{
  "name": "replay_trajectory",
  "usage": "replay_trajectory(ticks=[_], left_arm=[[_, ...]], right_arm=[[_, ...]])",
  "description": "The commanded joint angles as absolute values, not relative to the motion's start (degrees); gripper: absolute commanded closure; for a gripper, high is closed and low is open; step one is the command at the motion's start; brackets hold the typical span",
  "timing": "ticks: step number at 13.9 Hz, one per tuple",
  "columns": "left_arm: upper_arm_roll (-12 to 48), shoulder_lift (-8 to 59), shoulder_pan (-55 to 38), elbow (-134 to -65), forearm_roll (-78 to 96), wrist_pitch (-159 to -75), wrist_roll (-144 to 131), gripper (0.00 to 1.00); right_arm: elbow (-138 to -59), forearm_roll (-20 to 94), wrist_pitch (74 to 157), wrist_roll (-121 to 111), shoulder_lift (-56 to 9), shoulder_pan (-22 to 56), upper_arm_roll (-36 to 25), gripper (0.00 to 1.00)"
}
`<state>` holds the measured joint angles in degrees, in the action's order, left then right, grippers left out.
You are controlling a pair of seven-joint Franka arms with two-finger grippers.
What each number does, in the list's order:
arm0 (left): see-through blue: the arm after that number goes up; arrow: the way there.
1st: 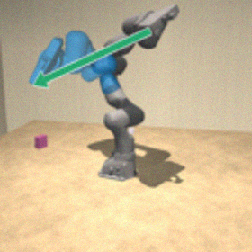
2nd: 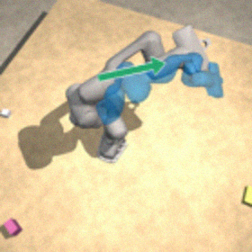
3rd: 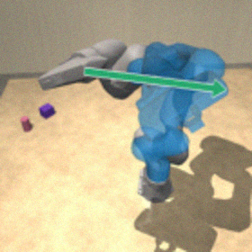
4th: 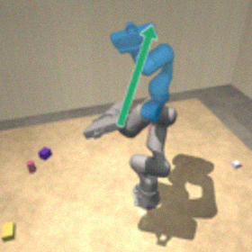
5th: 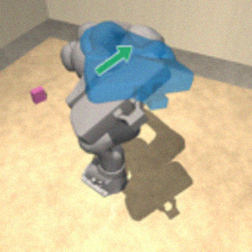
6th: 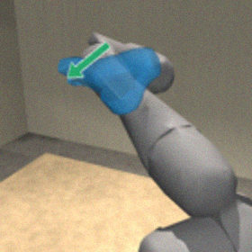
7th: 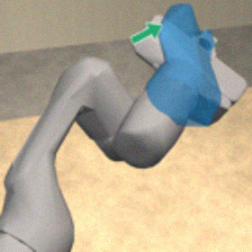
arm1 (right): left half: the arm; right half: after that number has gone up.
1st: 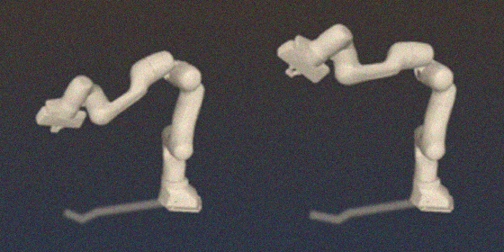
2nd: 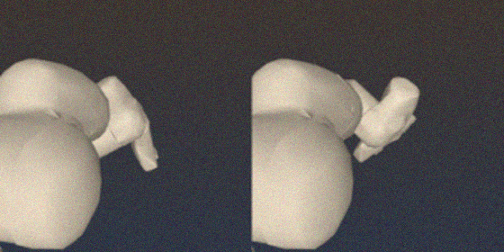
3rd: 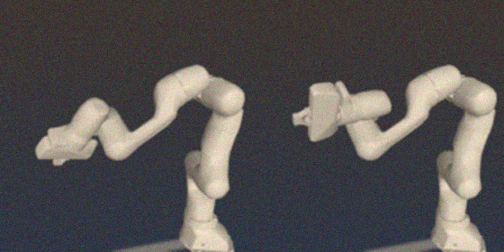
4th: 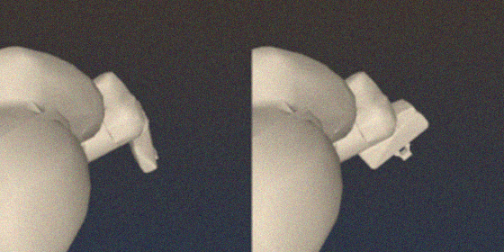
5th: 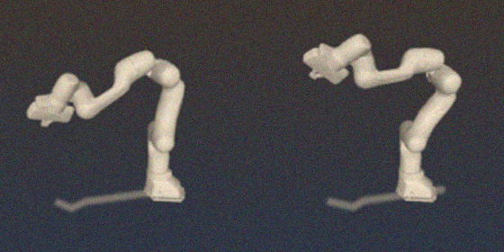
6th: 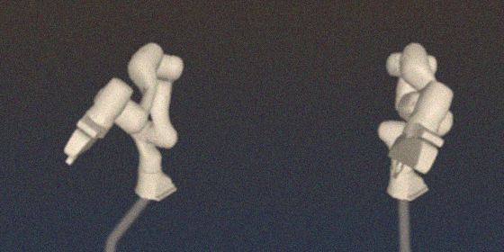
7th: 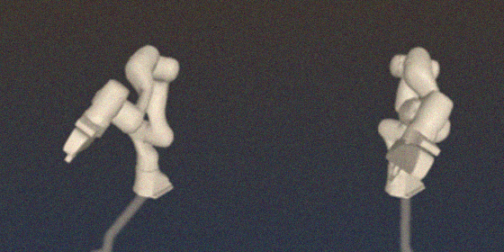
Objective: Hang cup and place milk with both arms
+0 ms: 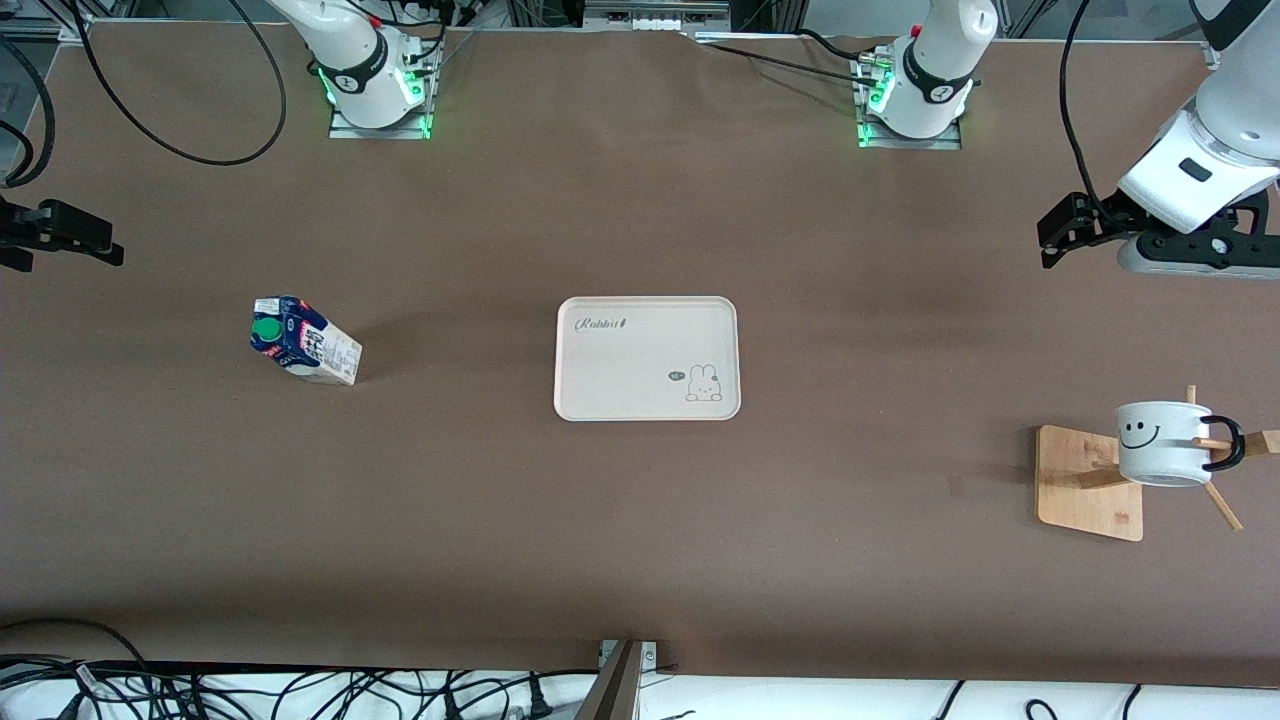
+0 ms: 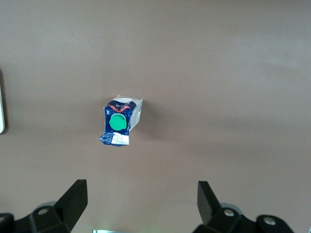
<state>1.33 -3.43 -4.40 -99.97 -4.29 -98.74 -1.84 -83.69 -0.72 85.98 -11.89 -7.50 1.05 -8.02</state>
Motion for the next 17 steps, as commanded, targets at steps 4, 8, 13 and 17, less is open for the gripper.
replay_trajectory(ticks=[4, 8, 13, 17], left_arm=[[1.41, -3.16, -4.75, -98.26, -4.75, -94.92, -2.46, 0.0], [1.41, -1.59, -4.92, -95.89, -4.75, -94.83, -2.64, 0.0], [2.46, -1.5, -4.13, -95.89, -4.83, -94.66, -2.37, 0.0], [2.37, -0.79, -4.04, -94.84, -4.83, -94.75, -1.93, 0.0]], right_arm=[[-85.08, -1.23, 85.96, -14.06, -6.15, 1.41, -8.79, 0.0], [-84.9, -2.99, 83.67, -13.88, -6.24, 1.76, -8.79, 0.0], [-84.81, -1.76, 83.85, -13.54, -7.12, 1.14, -9.32, 0.0], [-84.81, -1.49, 83.76, -13.62, -7.12, 1.32, -9.05, 0.0]])
